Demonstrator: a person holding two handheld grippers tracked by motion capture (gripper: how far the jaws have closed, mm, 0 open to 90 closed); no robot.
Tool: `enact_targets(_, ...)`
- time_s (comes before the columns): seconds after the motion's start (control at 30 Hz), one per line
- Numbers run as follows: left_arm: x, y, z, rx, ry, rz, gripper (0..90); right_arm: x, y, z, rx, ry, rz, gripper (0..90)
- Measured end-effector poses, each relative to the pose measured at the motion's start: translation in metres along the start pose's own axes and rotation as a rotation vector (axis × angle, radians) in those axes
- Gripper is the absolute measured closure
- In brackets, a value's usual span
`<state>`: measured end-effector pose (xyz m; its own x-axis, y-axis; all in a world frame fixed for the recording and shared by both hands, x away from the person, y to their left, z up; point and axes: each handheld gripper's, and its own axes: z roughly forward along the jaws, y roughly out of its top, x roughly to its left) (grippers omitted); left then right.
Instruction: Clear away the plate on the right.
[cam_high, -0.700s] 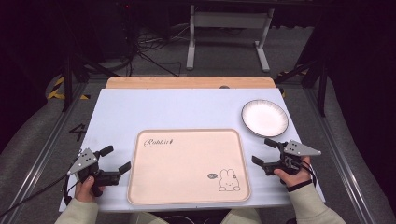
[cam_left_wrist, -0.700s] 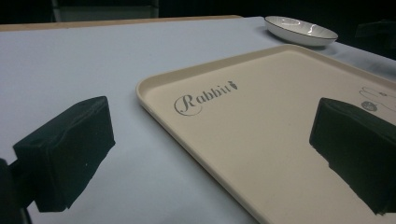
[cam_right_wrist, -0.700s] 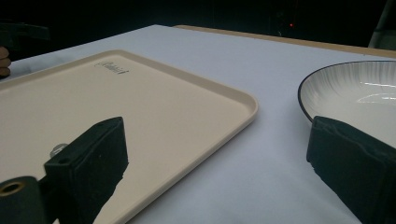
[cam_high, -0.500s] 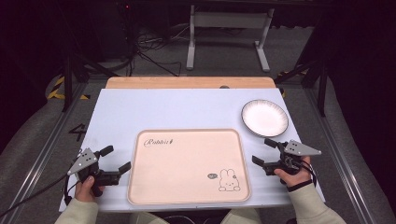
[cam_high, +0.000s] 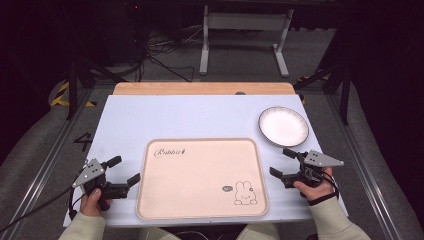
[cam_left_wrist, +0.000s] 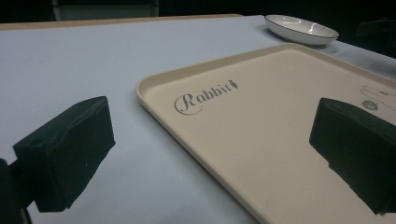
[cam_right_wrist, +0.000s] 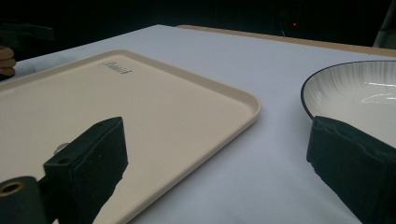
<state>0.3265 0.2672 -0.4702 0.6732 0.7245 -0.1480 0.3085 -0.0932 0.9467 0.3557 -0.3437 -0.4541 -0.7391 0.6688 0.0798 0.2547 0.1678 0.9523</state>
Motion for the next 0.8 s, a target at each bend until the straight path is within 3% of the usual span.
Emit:
enact_targets(0.37, 0.0, 0.0, 0.0, 0.001, 0.001, -0.001, 0.4, -0.004, 0.01, -0.001, -0.008, 0.0, 0.035, 5.1)
enact_targets(0.8, 0.0, 0.0, 0.0, 0.002, 0.002, -0.001, 0.4, -0.009, 0.03, -0.004, 0.006, 0.013, 0.027, 4.5)
